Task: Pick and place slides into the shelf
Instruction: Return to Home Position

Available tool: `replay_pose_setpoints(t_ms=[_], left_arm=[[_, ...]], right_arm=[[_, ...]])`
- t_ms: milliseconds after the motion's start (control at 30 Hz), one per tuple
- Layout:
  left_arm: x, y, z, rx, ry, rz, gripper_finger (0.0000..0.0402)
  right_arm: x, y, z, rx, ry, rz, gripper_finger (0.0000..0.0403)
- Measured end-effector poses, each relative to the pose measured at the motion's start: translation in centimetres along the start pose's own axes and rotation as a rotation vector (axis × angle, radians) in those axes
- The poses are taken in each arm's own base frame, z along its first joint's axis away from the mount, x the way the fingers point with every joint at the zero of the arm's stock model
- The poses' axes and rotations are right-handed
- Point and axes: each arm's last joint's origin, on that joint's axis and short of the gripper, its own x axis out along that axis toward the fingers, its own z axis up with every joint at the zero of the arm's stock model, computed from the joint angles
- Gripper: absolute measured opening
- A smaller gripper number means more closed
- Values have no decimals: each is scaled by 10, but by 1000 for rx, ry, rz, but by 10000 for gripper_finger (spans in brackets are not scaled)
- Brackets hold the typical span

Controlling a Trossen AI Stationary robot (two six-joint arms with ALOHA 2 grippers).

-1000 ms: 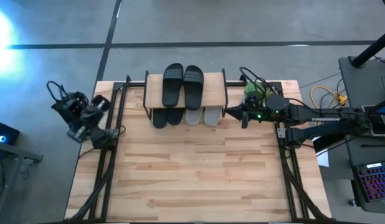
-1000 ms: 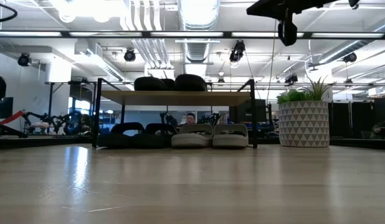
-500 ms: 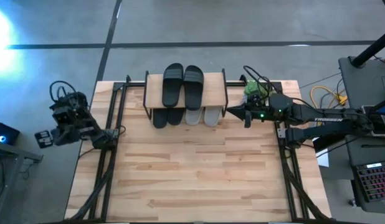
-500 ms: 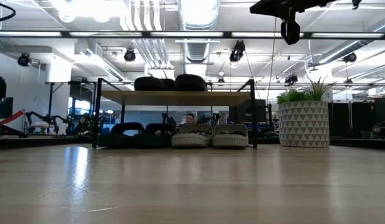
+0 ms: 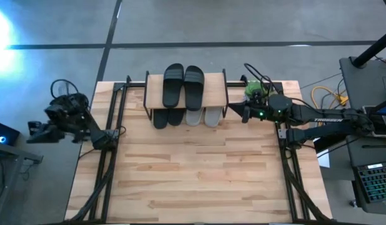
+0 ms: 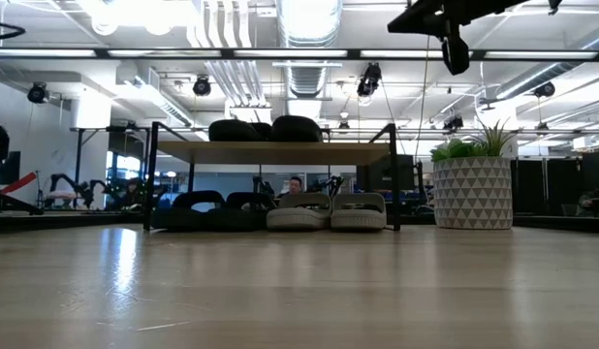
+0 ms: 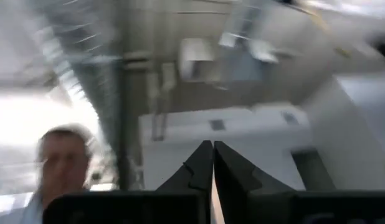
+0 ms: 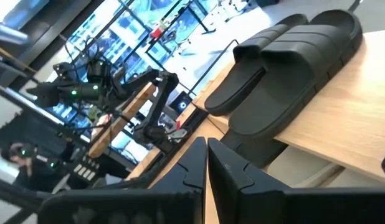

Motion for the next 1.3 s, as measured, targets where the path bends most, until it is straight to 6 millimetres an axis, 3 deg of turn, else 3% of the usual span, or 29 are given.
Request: replay_pose_setpoints(t_ms=[100, 233, 367, 567, 633, 800, 867, 1033, 1300], left_arm=[[-4, -8, 3, 135, 4, -87, 0], [-7, 4, -11, 118, -15, 52, 0], [1, 13, -13, 238, -3, 60, 0], [15, 23, -12, 182, 82, 93, 0], [15, 32, -16, 209, 98, 298, 0], [-1, 71, -43, 366, 164, 1099, 0], [-2, 82, -50, 413, 155, 1299, 0], [4, 95, -61, 406, 165, 1235, 0], [-14, 129, -72, 487, 103, 1480, 0]], right_arm=[[0, 0, 0, 21, -12, -12, 8], [0, 0, 0, 28, -12, -12, 8], [0, 0, 0, 23, -12, -12, 8], [0, 0, 0, -3, -5, -8, 8], [0, 0, 0, -20, -5, -8, 8], [0, -1, 1, -26, -9, -12, 8], [0, -1, 1, -26, -9, -12, 8], [0, -1, 1, -25, -8, -11, 8], [0, -1, 0, -25, 12, 8, 8]])
